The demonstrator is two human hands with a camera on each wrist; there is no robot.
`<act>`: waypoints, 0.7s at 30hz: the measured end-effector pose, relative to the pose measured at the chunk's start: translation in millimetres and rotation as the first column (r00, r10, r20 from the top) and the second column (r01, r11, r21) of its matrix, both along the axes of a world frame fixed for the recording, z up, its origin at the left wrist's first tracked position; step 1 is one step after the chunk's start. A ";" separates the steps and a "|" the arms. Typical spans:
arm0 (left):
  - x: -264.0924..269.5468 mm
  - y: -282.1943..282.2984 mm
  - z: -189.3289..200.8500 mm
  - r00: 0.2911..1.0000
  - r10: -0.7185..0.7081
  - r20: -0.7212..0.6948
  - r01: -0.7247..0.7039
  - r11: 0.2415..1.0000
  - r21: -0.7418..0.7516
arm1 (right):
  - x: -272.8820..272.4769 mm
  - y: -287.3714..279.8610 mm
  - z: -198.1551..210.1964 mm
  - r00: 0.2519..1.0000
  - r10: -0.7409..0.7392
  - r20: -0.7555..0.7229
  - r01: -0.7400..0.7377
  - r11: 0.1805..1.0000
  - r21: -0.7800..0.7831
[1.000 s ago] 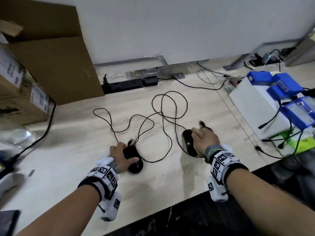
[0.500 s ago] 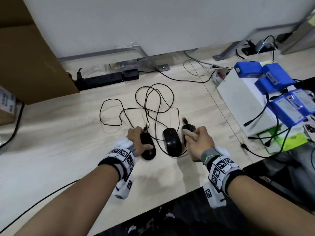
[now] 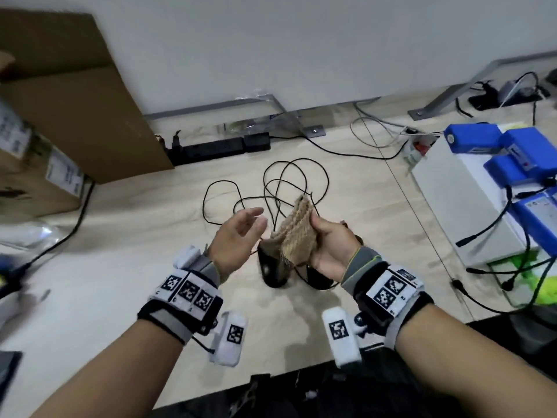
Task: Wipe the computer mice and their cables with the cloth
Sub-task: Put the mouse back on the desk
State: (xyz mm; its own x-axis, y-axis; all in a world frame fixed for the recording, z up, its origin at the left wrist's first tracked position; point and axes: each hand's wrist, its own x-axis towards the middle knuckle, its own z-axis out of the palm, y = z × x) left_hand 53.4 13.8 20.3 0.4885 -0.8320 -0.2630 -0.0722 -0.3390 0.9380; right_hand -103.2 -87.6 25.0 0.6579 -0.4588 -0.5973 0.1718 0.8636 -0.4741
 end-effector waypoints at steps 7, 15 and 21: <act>24.2 53.5 20.7 0.987 -0.057 -0.150 0.063 0.997 0.037 | 54.5 30.8 6.7 0.992 0.119 0.040 -0.122 0.989 0.084; 57.8 95.6 28.3 0.989 0.146 -0.002 -0.146 0.989 -0.009 | 93.3 68.5 -5.6 0.888 0.280 -0.366 -0.433 0.778 -0.456; 91.2 112.3 25.0 0.952 0.272 0.142 -0.275 0.962 -0.004 | 113.5 80.4 -14.6 0.858 0.224 -0.463 -0.486 0.646 -0.588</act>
